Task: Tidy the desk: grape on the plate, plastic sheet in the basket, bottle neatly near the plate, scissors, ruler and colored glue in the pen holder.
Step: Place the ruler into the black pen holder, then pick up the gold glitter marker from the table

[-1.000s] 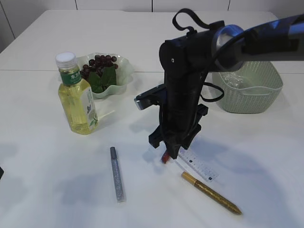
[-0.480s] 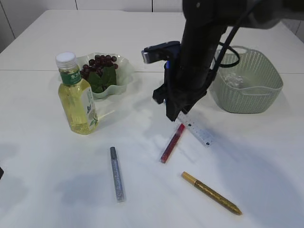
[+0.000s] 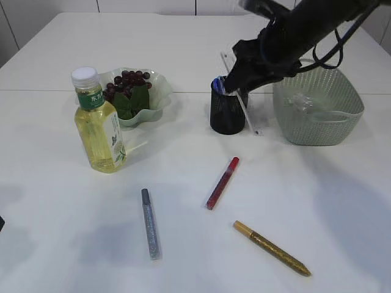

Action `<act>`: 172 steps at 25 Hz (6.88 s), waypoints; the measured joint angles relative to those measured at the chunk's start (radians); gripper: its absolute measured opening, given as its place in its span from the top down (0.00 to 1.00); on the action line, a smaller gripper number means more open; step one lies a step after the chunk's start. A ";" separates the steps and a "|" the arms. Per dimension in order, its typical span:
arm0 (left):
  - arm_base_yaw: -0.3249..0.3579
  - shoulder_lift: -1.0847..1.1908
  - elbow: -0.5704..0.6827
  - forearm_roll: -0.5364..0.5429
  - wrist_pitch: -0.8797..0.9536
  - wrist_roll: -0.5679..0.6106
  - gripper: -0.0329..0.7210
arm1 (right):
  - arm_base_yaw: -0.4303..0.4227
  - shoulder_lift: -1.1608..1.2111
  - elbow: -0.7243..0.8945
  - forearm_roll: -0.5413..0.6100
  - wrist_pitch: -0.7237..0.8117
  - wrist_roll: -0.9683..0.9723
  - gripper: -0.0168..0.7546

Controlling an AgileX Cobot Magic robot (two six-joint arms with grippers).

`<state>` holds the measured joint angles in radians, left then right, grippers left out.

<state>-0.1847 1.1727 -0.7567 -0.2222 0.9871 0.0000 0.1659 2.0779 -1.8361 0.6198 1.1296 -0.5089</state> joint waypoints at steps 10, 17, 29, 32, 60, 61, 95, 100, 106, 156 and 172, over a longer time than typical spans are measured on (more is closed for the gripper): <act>0.000 0.000 0.000 -0.019 0.019 0.000 0.37 | -0.045 0.000 0.000 0.422 -0.327 -0.423 0.59; 0.000 0.000 0.000 -0.022 0.019 0.000 0.37 | -0.045 0.021 0.000 0.542 -0.428 -0.634 0.60; 0.000 0.000 0.000 -0.028 0.019 0.000 0.37 | -0.045 0.113 0.000 0.867 -0.549 -1.075 0.60; 0.000 0.000 0.000 -0.029 0.019 0.000 0.38 | -0.045 0.142 0.000 0.929 -0.549 -1.134 0.60; 0.000 0.000 0.000 -0.029 0.019 0.000 0.38 | -0.045 0.219 0.000 0.926 -0.539 -1.218 0.50; 0.000 0.000 0.000 -0.029 0.019 0.000 0.38 | -0.045 0.219 0.000 0.926 -0.538 -1.218 0.49; 0.000 0.000 0.000 -0.034 0.019 0.000 0.38 | -0.018 -0.229 0.000 -0.332 -0.075 0.201 0.48; 0.000 0.000 0.000 -0.034 0.019 0.000 0.38 | -0.018 -0.268 0.026 -0.415 -0.002 0.267 0.48; 0.000 0.000 0.000 -0.034 0.002 0.000 0.38 | -0.018 -0.364 0.171 -0.458 0.002 0.295 0.48; 0.000 0.000 0.000 0.094 0.019 0.000 0.38 | 0.411 -0.129 0.620 -0.673 -0.221 0.282 0.41; 0.000 0.000 0.000 0.087 0.021 0.000 0.38 | 0.411 -0.075 0.620 -0.673 -0.275 0.293 0.41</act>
<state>-0.1847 1.1727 -0.7567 -0.1357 1.0081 0.0000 0.5766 2.0027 -1.2163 -0.0528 0.8543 -0.2162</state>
